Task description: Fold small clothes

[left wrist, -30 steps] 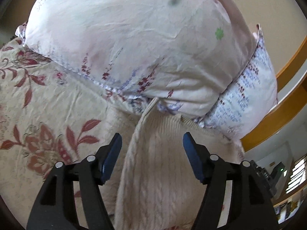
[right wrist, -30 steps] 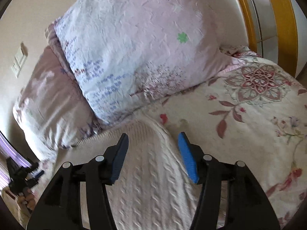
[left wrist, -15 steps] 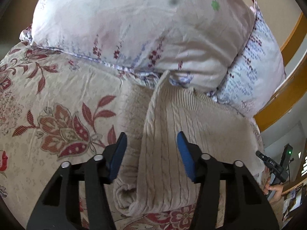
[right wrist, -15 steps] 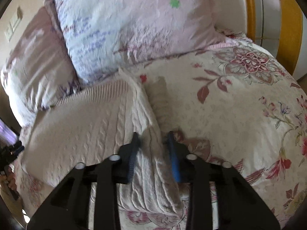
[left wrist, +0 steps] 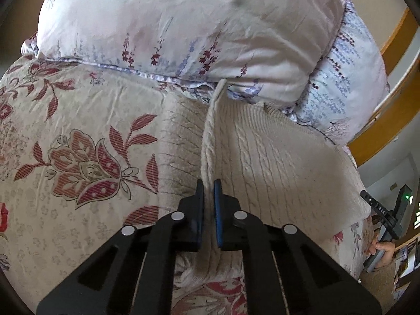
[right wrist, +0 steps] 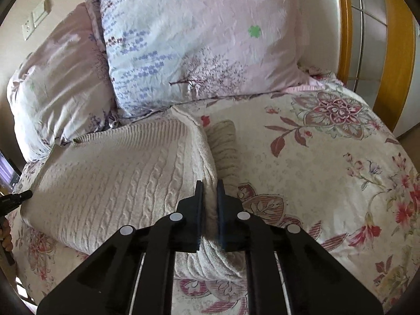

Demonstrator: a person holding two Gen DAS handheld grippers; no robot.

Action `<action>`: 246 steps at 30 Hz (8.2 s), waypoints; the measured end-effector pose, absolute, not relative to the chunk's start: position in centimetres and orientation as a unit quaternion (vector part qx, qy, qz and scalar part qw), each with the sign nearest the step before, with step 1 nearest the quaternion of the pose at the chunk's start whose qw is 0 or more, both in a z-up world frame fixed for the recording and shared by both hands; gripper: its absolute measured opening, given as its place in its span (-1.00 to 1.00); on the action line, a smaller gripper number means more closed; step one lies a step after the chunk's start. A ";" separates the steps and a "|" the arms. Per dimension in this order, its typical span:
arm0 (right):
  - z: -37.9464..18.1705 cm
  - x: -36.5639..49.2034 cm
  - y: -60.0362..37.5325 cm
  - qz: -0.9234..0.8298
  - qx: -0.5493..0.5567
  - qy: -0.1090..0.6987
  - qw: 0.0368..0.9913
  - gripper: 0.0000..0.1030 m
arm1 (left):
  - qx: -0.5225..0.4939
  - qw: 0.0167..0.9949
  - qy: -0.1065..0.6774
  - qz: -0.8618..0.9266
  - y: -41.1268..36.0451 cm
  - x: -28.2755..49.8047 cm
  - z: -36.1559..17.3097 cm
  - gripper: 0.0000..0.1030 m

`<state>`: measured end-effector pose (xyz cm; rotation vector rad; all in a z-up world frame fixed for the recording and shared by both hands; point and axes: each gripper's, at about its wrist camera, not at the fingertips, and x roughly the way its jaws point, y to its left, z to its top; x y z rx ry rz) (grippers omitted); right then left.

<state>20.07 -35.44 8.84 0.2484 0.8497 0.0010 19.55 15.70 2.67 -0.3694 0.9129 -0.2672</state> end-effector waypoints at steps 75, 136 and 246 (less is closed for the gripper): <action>7.0 25.1 -18.3 0.108 -0.010 0.444 0.890 0.01 | -0.322 0.831 0.444 -0.097 16.7 23.8 0.3 0.10; 6.0 22.6 -37.0 0.161 0.369 0.506 0.762 0.10 | -0.203 0.835 0.457 -0.229 -2.8 22.9 3.5 0.43; 10.7 18.7 -39.6 -0.018 0.221 0.370 0.902 -0.52 | -0.234 0.775 0.518 -0.276 -5.4 21.9 2.7 0.37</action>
